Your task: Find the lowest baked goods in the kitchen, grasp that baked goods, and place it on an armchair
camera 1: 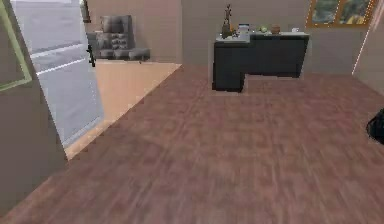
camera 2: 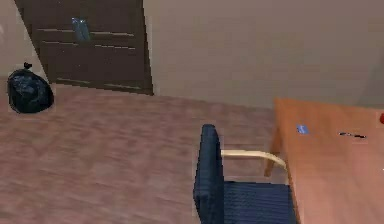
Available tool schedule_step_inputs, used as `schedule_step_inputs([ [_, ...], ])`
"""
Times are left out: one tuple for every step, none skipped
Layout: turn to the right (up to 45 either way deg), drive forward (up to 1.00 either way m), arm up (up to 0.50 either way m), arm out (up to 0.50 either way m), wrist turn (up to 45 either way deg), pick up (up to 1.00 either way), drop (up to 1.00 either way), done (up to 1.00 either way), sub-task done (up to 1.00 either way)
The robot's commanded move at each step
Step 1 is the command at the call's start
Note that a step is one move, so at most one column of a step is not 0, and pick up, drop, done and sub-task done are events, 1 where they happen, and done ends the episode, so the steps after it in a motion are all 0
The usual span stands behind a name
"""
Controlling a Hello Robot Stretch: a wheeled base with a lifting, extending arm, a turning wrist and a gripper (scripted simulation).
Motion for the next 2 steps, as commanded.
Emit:
schedule_step_inputs([
  [-24.0, 0.00, 0.00, 0.00, 0.0, 0.00, 0.00, 0.00, 0.00],
  [0.0, 0.30, 0.00, 0.00, 0.0, 0.00, 0.00, 0.00, 0.00],
])
